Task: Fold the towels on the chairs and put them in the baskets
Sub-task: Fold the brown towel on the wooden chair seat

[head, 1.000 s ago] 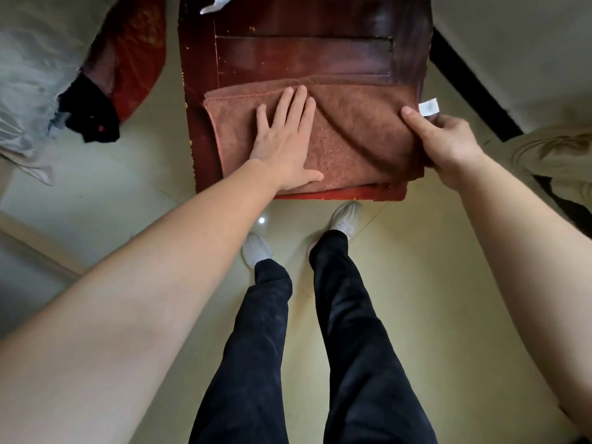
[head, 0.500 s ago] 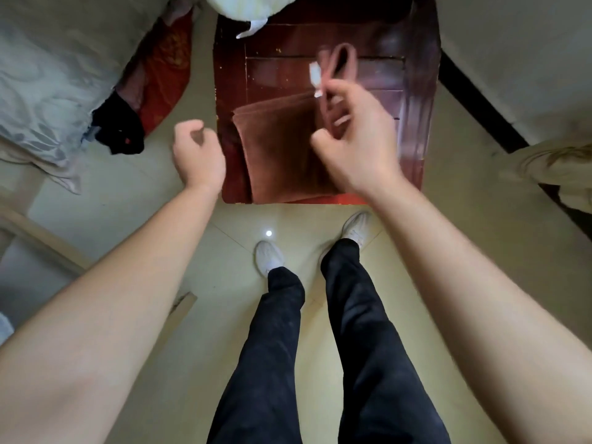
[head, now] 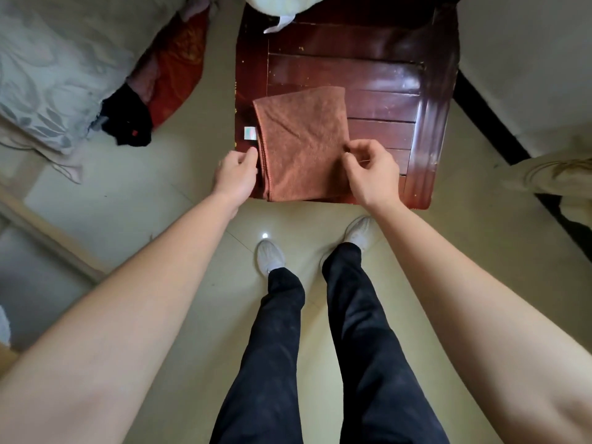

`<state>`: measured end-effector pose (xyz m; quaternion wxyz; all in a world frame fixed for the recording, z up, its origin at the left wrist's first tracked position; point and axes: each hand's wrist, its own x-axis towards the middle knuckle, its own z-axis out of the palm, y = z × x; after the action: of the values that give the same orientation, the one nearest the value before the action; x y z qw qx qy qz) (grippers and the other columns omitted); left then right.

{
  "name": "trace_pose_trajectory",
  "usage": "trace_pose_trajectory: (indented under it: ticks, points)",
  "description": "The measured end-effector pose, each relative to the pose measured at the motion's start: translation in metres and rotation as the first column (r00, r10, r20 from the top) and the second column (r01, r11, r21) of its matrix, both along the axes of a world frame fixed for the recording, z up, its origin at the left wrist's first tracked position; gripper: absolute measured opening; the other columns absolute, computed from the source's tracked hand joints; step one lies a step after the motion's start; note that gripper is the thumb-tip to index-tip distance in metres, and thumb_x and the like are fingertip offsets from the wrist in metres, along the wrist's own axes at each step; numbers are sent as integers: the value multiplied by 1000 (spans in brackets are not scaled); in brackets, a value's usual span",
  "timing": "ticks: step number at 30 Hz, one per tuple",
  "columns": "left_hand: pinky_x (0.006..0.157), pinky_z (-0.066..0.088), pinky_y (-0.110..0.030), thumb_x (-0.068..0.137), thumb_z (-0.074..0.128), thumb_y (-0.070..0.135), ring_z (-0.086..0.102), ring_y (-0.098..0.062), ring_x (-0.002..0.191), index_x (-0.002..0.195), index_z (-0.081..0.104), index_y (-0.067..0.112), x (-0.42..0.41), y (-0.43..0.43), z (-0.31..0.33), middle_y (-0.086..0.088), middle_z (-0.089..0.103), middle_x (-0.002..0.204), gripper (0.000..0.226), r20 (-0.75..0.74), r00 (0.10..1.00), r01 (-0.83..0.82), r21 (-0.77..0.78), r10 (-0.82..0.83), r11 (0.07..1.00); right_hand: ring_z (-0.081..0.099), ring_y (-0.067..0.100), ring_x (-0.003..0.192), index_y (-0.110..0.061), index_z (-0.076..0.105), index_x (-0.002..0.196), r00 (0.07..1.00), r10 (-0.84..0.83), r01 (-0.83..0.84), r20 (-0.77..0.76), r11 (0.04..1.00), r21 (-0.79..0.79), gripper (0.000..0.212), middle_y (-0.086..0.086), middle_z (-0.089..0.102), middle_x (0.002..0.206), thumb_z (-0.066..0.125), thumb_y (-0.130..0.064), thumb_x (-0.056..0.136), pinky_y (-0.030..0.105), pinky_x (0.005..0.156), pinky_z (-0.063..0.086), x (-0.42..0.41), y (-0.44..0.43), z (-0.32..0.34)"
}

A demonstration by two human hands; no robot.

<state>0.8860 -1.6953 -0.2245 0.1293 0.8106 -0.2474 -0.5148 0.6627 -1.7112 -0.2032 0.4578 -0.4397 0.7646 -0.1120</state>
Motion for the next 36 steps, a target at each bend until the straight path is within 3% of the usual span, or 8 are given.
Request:
trace_pose_trajectory:
  ticks: [4,8,14,19,24,28,32,36]
  points:
    - [91,49,-33,88,54,54,63,-17,106,111,62,18,-26,3,-7,3,68,111,43,-171,980,-97,22,100,995,69,9,97,-27,64,111,973,-171,146,156,977,156,40,-9,72,103,71,-40,74,32,92,54,-15,-10,-16]
    - [83,54,-29,80,69,23,70,-15,92,107,68,12,-34,0,-13,0,73,101,28,-245,958,-152,13,150,988,68,11,100,-26,70,113,922,-262,195,285,950,243,38,-8,75,105,66,-33,75,31,89,54,-8,-17,-29]
    - [72,50,-35,61,57,11,60,-23,80,88,51,18,-25,-3,11,0,60,83,29,-413,851,-296,133,324,946,41,13,63,-21,59,66,835,-373,198,405,890,411,8,-15,47,54,62,-20,73,27,58,31,-4,-12,-14]
    - [72,52,-38,68,43,8,58,-25,85,102,52,19,-26,6,56,-4,58,95,37,-563,766,-286,133,310,949,45,24,83,-15,48,88,713,-430,112,553,849,516,31,5,46,87,55,-19,58,34,66,37,-8,-6,26]
    - [88,49,-51,75,38,5,61,-28,94,97,53,19,-31,-12,155,-3,64,96,30,-604,718,-402,47,346,914,48,26,87,-16,43,91,668,-406,129,624,888,441,31,7,46,94,49,-17,60,40,71,44,-13,-20,121]
    - [75,51,-38,79,37,5,62,-23,81,77,55,18,-32,-30,270,0,67,78,23,-673,649,-498,-24,355,867,56,21,78,-15,50,81,575,-329,138,749,942,307,11,0,57,79,46,-14,70,37,73,46,-14,-35,234]
    - [63,47,-30,79,37,8,58,-21,73,78,53,17,-31,-26,385,0,62,76,18,-690,675,-517,-188,263,835,51,24,89,-20,56,98,622,-142,131,770,988,76,35,3,53,93,50,-18,64,42,82,43,-3,-42,341]
    - [77,43,-42,62,50,20,54,-26,93,95,60,23,-12,4,492,-3,58,95,35,-573,785,-558,-489,235,670,45,20,77,-25,56,78,638,98,24,764,989,-148,19,-8,52,71,53,-25,59,36,70,37,26,-41,451]
